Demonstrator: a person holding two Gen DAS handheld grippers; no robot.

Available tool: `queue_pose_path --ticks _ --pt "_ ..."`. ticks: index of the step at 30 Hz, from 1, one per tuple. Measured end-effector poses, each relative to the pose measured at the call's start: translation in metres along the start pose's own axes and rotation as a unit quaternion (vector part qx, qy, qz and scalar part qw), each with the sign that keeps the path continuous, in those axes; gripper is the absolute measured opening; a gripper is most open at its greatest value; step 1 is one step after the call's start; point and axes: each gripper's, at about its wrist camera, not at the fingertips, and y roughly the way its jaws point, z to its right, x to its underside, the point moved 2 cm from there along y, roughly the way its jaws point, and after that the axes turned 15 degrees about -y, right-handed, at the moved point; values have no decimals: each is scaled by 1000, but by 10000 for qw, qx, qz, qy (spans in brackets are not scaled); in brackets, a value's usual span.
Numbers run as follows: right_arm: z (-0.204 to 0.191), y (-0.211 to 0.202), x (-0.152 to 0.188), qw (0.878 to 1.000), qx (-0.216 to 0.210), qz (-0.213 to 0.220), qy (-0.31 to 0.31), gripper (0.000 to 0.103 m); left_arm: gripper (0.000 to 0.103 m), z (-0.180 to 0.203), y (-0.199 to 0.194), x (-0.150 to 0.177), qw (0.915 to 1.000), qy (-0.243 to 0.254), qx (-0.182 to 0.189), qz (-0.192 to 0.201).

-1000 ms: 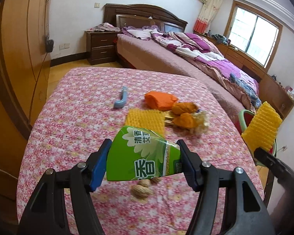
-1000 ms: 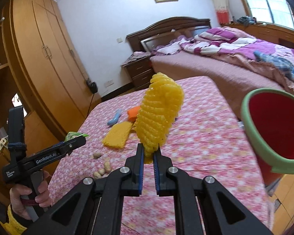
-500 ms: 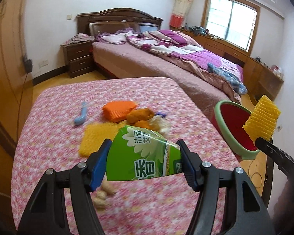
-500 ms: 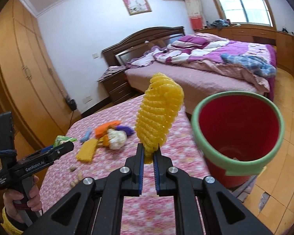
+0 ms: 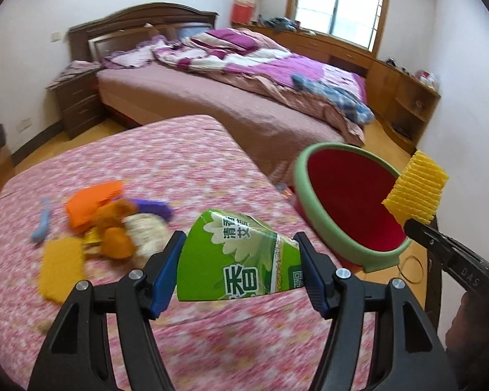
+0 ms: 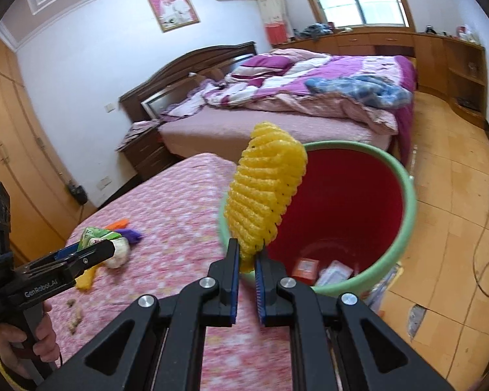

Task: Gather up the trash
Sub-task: 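Carry wrapper and foam net over the red bucket and open both grippers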

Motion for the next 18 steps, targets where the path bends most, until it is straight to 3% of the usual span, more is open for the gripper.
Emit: queue_pose_path --ticks 8,14,15,18 --pt "36 25 9 9989 187 -352 239 11 67 53 47 -5 9980 344 421 -328" --pt "54 33 12 9984 189 -312 420 14 67 87 67 -7 9947 661 670 -409" --pt "56 32 13 9985 180 -295 431 16 67 94 70 -7 9940 707 716 -432" --pt "63 27 15 9981 206 -191 544 36 67 106 78 -7 9922 811 819 -470"
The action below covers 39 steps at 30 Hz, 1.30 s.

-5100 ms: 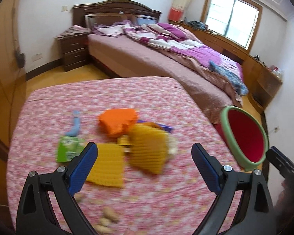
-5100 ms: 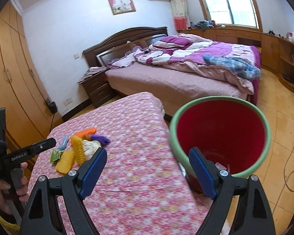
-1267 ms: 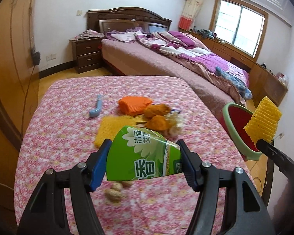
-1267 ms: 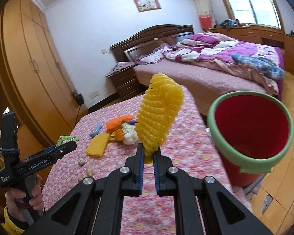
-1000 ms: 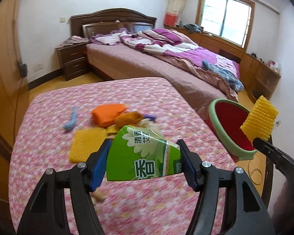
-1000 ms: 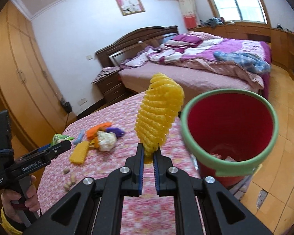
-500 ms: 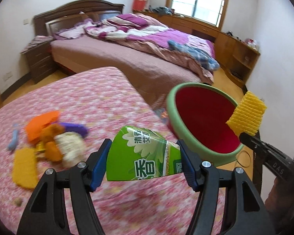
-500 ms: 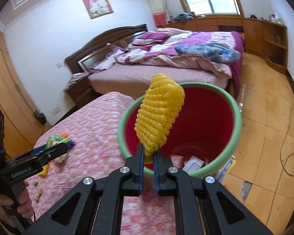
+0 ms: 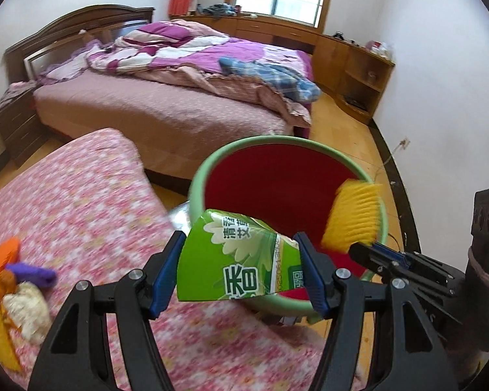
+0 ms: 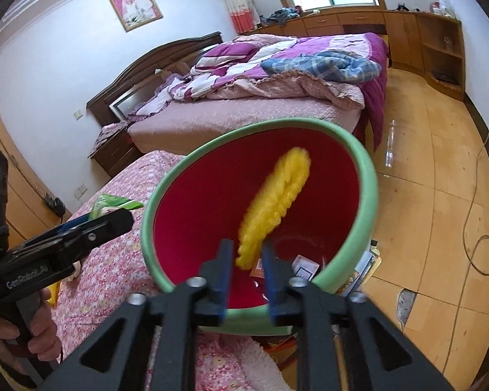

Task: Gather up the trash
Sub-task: 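Carry wrapper and foam net over the red bucket and open both grippers, then move both tools back from the bucket to the remaining trash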

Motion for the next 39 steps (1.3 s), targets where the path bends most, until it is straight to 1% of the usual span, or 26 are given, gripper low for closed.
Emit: queue_pose_path --ticks 6,10,14,16,20,26,31,39 --pt "14 -20 3 9995 88 282 140 42 67 20 16 -6 9996 165 203 -49" --pt "22 -31 4 9988 123 418 236 43 67 29 25 -9 9991 191 373 -107" --pt "25 -41 5 9982 181 512 262 45 67 32 31 -10 9988 37 443 -214" --pt "24 -44 5 9981 186 530 235 48 67 30 30 -10 9985 -45 477 -257" --pt "17 -47 4 9981 237 537 168 50 67 25 20 -6 9988 -144 405 -216" --pt "2 -44 5 9987 31 486 141 50 67 8 -3 1 9991 -285 254 -167" --pt "-18 -44 4 9988 -99 470 42 50 67 -16 -26 8 9987 -477 154 -117" --pt "-58 -43 4 9982 -415 413 -135 52 67 -59 -64 17 9970 -743 -181 82"
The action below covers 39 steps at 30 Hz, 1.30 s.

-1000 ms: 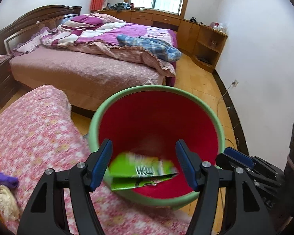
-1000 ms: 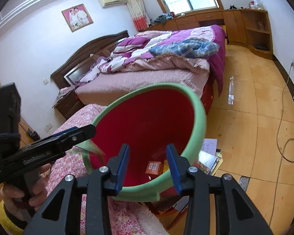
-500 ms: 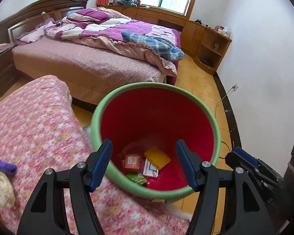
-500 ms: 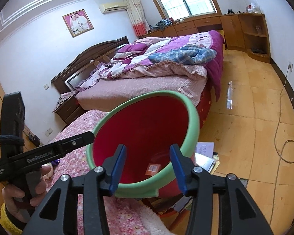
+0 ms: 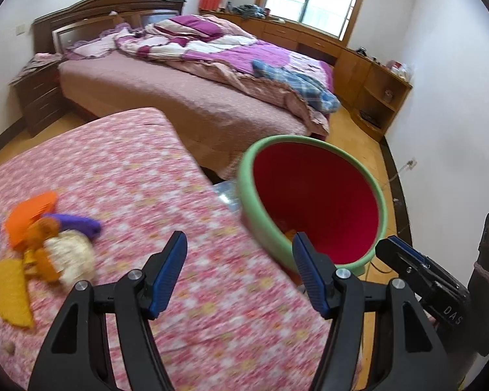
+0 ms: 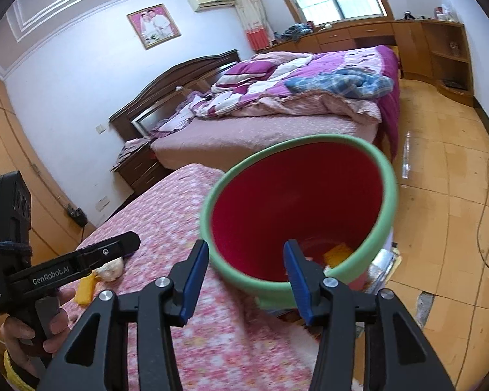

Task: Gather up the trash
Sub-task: 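Move both tools back from the bucket to the remaining trash, then grasp the second yellow foam net with the left gripper and lift it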

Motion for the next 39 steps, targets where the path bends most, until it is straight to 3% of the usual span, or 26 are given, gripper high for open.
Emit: queue_pose_path --ticks 15,19,28,34,39 --pt "-78 12 -4 9979 -397 -195 -474 55 67 -104 -54 1 9938 -761 -694 418" --pt "-95 18 -6 9967 -470 -232 -628 56 67 -143 -67 0 9872 -1021 -1065 602" --pt "-122 40 -9 9938 -634 -410 -815 59 67 -216 -82 2 9718 -1646 -1513 745" --pt "-128 48 -5 9929 -680 -514 -832 60 70 -247 -69 4 9639 -1799 -1853 644" --pt "-130 52 -3 9925 -633 -602 -850 61 70 -259 -44 7 9656 -1917 -1731 306"
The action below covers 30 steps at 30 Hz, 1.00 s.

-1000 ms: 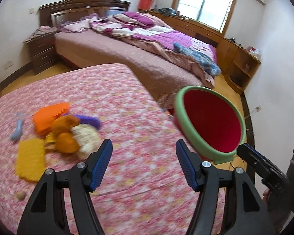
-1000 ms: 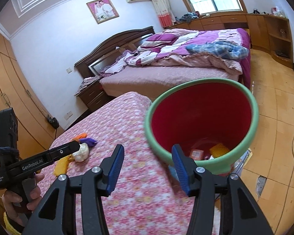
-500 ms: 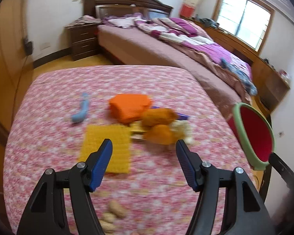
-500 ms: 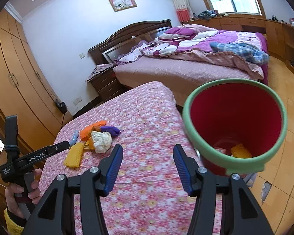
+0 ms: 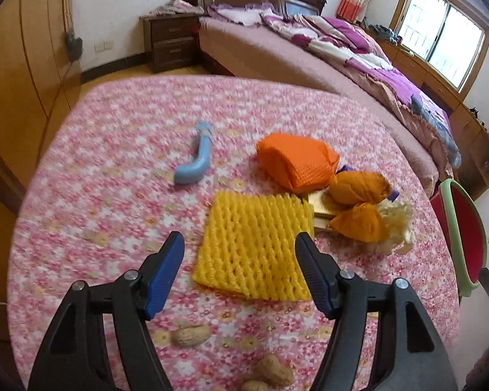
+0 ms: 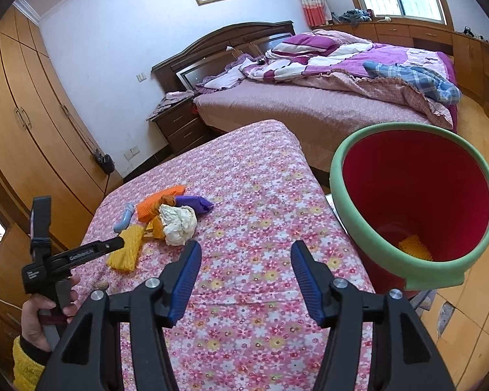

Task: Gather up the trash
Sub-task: 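Grasp the second yellow foam net with the left gripper and lift it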

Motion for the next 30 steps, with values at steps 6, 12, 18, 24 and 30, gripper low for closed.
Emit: queue_pose_path --ticks 6,12,18,24,30 --pt "0 3 0 10000 27 -55 -18 61 70 11 14 12 9991 98 328 -253" --pt "-6 10 -2 9999 10 -127 -101 61 70 27 19 22 9987 252 345 -271" --pt "-15 20 -5 9996 -61 -211 -183 61 47 39 17 28 9984 344 412 -192" --pt "-26 35 -14 9990 -174 -283 -305 61 25 42 6 30 9957 278 852 -236" --pt "-42 55 -21 9978 -407 -354 -390 61 25 27 -21 19 9959 111 879 165"
